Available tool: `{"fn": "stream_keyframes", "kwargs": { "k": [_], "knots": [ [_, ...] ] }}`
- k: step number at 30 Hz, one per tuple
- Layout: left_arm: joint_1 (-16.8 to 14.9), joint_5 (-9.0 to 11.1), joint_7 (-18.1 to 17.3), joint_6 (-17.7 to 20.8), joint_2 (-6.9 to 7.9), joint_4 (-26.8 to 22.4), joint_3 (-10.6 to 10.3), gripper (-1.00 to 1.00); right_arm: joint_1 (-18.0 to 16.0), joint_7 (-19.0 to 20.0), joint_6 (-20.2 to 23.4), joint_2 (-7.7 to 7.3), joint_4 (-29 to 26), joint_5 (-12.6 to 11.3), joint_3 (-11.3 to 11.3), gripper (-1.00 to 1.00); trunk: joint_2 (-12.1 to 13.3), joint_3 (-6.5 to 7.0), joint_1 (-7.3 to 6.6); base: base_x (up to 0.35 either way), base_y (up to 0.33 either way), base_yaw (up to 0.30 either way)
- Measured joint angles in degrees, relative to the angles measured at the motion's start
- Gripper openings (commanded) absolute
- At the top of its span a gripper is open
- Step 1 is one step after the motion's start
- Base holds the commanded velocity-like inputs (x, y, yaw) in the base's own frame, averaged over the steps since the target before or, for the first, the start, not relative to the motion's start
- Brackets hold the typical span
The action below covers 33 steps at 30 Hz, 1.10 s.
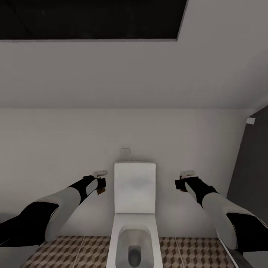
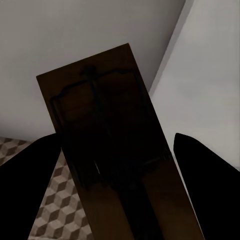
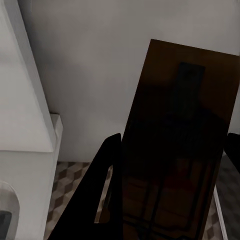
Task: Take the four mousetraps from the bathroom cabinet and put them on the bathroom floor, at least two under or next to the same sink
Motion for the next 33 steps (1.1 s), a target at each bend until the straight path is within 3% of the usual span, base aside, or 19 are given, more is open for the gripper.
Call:
{"fn": "stream_keyframes", "kwargs": {
  "k": [6, 11, 14, 20, 24, 33],
  "knots": [
    [0.0, -0.01, 0.0, -0.06, 0.16, 0.42, 0.0, -1.0, 0.02, -0.01, 0.0, -0.02, 0.0, 0.0, 0.0, -1.0, 0.0, 0.0, 0.0, 0.0, 0.0, 0.0],
    [0.83, -0.07, -0.02, -1.23, 1.25, 1.34, -0.01, -1.0, 0.01, 0.0, 0.0, 0.01, 0.24, -0.08, 0.0, -1.0, 0.0, 0.0, 0.0, 0.0, 0.0, 0.0],
    [2.87, -0.35, -0.1, -2.85, 2.13, 1.48, 0.0, -1.0, 0.0, -0.05, -0.28, 0.05, 1.97, 0.01, -0.01, -1.0, 0.0, -0.01, 0.0, 0.0, 0.0, 0.0],
    [6.74, -0.48, -3.37, -4.71, 5.48, 1.57, -0.08, -1.0, 0.01, -0.09, -6.11, 0.22, 9.11, 0.64, 0.1, -1.0, 0.0, -0.01, 0.0, 0.0, 0.0, 0.0],
    [8.28, -0.59, -6.46, -5.0, 7.12, 1.57, -0.09, -1.0, 0.1, -0.1, -9.3, 0.22, 12.13, 2.45, 0.1, -1.0, 0.01, 0.0, 0.0, 0.0, 0.0, 0.0],
    [9.08, -0.56, -7.81, -4.89, 7.76, 1.57, -0.2, -1.0, 3.5, -0.1, -10.67, 0.04, 13.24, 3.63, 0.12, -1.0, 0.0, 0.0, 0.0, 0.0, 0.0, 0.0]
  ]
}}
